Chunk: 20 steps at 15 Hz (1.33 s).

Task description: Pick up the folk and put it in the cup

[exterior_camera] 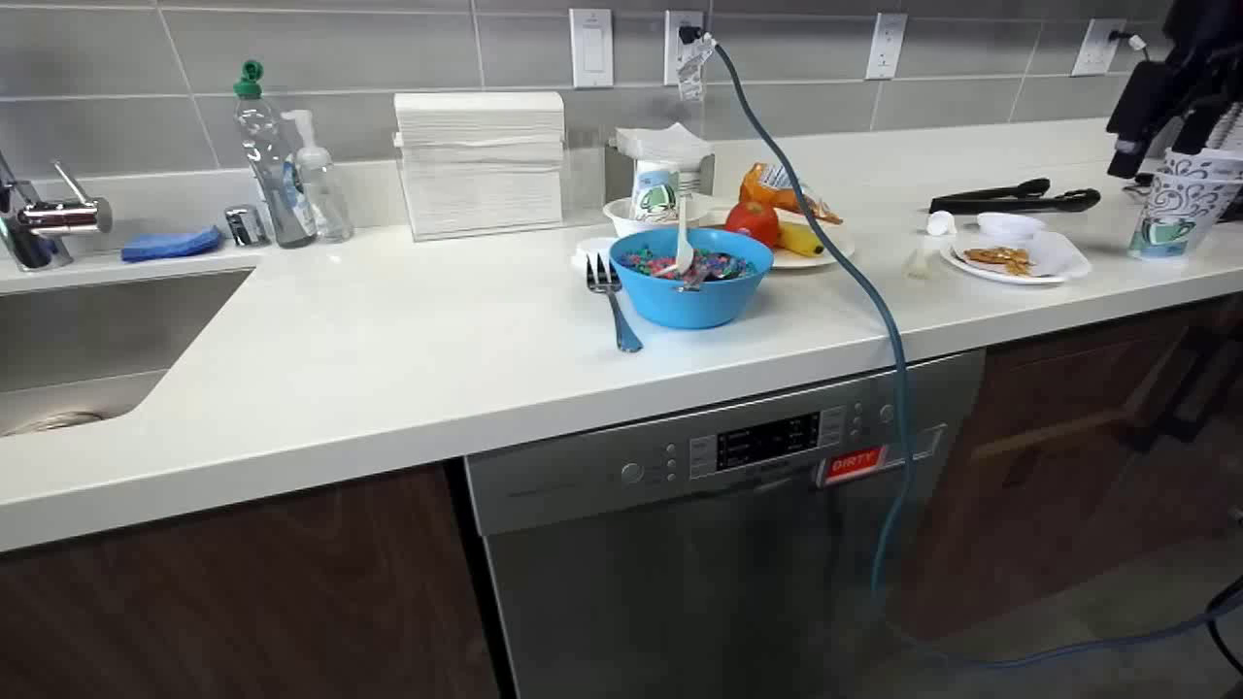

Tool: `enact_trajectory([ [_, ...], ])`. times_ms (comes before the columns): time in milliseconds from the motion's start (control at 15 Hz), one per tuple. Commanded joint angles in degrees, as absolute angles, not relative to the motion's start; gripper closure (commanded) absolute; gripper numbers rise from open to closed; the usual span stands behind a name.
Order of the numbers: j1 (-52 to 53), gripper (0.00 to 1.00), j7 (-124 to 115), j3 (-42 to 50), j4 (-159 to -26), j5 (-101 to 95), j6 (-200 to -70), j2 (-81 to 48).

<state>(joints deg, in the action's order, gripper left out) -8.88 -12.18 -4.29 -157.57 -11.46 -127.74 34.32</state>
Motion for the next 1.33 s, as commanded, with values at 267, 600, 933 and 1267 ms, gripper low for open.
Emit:
enact_trajectory([
  [267, -8.4, 0.00, -12.4, -3.8, -157.5, -11.8, -127.5, 34.3],
  [600, -8.4, 0.00, -12.4, -3.8, -157.5, -11.8, -127.5, 34.3],
  [933, -9.2, 0.00, -27.0, -8.2, -151.2, -9.2, -126.1, 27.0],
  [1267, -7.7, 0.00, -40.7, -10.0, -143.1, -3.8, -122.7, 18.6],
])
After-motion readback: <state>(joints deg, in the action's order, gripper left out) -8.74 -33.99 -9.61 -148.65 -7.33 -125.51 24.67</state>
